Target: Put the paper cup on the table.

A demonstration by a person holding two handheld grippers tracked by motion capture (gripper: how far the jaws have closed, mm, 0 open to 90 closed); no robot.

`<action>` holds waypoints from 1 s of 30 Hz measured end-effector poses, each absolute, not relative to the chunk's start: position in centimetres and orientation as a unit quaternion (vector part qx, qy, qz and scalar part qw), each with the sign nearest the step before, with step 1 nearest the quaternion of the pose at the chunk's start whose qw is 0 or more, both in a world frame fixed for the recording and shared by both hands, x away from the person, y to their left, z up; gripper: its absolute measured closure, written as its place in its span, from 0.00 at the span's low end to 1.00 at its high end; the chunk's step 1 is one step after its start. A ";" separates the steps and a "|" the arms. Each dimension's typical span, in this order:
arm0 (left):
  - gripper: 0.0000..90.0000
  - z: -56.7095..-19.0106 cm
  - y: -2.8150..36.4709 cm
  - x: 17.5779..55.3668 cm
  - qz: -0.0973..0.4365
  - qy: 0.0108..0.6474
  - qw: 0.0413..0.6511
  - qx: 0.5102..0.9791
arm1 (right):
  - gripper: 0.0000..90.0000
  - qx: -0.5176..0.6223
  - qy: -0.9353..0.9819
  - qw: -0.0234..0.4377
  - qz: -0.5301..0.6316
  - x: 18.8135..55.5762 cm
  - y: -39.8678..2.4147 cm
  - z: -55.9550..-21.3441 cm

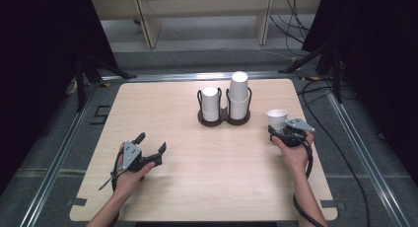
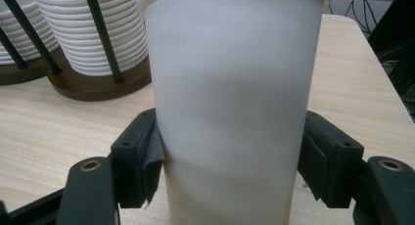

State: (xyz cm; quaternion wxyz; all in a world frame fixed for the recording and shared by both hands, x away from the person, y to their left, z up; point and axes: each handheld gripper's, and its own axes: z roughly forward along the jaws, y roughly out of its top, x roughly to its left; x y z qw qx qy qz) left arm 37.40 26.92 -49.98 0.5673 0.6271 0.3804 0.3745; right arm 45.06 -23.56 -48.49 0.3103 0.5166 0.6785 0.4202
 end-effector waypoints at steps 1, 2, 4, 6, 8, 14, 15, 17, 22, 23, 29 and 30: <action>0.11 -50.0 26.9 37.4 0.374 0.381 0.567 0.627 | 0.36 0.525 0.669 0.307 0.427 45.1 -23.3 -48.7; 0.11 -50.0 26.9 37.3 0.374 0.382 0.565 0.629 | 0.36 0.528 0.668 0.310 0.423 45.1 -23.2 -48.7; 0.11 -50.0 26.9 37.4 0.374 0.380 0.567 0.628 | 0.36 0.521 0.674 0.311 0.421 45.1 -23.4 -48.7; 0.11 -49.9 27.0 37.2 0.372 0.386 0.557 0.634 | 0.36 0.533 0.665 0.301 0.429 44.9 -23.2 -48.7; 0.11 -49.9 27.0 37.2 0.371 0.385 0.557 0.636 | 0.35 0.532 0.670 0.300 0.422 44.7 -23.3 -48.6; 0.11 -49.9 26.9 37.2 0.372 0.385 0.557 0.635 | 0.34 0.522 0.671 0.313 0.424 44.9 -23.4 -48.8; 0.11 -49.9 26.9 37.2 0.373 0.385 0.557 0.635 | 0.34 0.523 0.676 0.310 0.416 44.9 -23.5 -48.7; 0.11 -49.9 26.9 37.2 0.372 0.385 0.557 0.635 | 0.34 0.520 0.675 0.313 0.419 44.9 -23.5 -48.7; 0.11 -49.9 26.9 37.2 0.371 0.385 0.558 0.634 | 0.33 0.535 0.669 0.295 0.423 44.4 -23.2 -48.5; 0.11 -49.9 26.9 37.2 0.371 0.385 0.558 0.634 | 0.33 0.521 0.677 0.297 0.426 44.5 -23.5 -48.6; 0.11 -49.9 26.9 37.2 0.371 0.384 0.558 0.635 | 0.32 0.526 0.676 0.293 0.424 44.2 -23.6 -48.6; 0.11 -49.9 26.9 37.2 0.371 0.385 0.558 0.635 | 0.32 0.536 0.673 0.291 0.420 44.0 -23.5 -48.6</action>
